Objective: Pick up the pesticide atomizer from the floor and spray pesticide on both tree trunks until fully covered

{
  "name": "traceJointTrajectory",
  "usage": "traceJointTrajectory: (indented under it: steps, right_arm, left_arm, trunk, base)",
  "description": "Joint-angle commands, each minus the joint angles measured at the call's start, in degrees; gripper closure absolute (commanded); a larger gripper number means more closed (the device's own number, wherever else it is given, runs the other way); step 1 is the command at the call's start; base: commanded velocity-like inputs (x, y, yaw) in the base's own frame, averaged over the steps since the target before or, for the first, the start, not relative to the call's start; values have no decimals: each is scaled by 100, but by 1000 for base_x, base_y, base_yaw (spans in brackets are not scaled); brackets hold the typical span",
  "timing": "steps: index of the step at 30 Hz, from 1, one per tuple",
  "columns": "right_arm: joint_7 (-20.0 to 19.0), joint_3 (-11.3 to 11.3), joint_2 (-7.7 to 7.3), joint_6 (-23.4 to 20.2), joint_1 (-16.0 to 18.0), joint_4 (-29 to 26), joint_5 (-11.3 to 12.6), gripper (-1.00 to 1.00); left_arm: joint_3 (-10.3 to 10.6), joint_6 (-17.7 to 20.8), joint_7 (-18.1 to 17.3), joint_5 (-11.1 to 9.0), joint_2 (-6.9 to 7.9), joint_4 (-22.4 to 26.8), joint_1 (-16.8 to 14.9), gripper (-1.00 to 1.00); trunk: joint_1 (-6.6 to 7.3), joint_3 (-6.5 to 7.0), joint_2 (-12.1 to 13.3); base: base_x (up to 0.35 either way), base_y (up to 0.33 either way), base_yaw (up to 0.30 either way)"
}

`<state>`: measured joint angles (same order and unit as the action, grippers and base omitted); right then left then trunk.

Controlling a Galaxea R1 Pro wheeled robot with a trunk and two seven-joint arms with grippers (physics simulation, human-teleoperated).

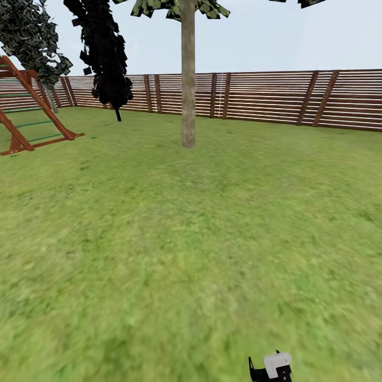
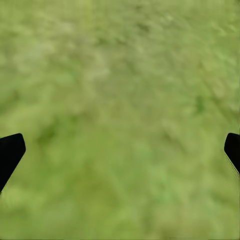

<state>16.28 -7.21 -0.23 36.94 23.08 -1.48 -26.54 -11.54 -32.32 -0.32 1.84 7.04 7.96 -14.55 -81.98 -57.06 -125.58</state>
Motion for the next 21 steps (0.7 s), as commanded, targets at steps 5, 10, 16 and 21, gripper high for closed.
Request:
traceJointTrajectory:
  steps: [5, 10, 16, 21]
  right_arm:
    - [25, -43, -2, 15, 4, 7, -61, -100]
    - [25, -43, -2, 15, 4, 7, -61, -100]
    - [25, -43, 1, 15, 4, 7, -61, -100]
    - [25, -43, 0, 15, 4, 7, -61, -100]
  left_arm:
    - [-7, -20, -3, 18, 2, -5, -4, 100]
    - [-2, -28, -3, 18, 2, 3, -4, 100]
    - [-6, -29, -3, 18, 8, 4, -4, 100]
    - [-3, -24, -3, 18, 21, -9, -4, 100]
  trunk:
    - [-3, -5, -2]
    - [-3, -5, -2]
    - [-3, -5, -2]
    - [-3, -5, -2]
  base:
    - [336, 0, 0]
    - [336, 0, 0]
    - [336, 0, 0]
    - [336, 0, 0]
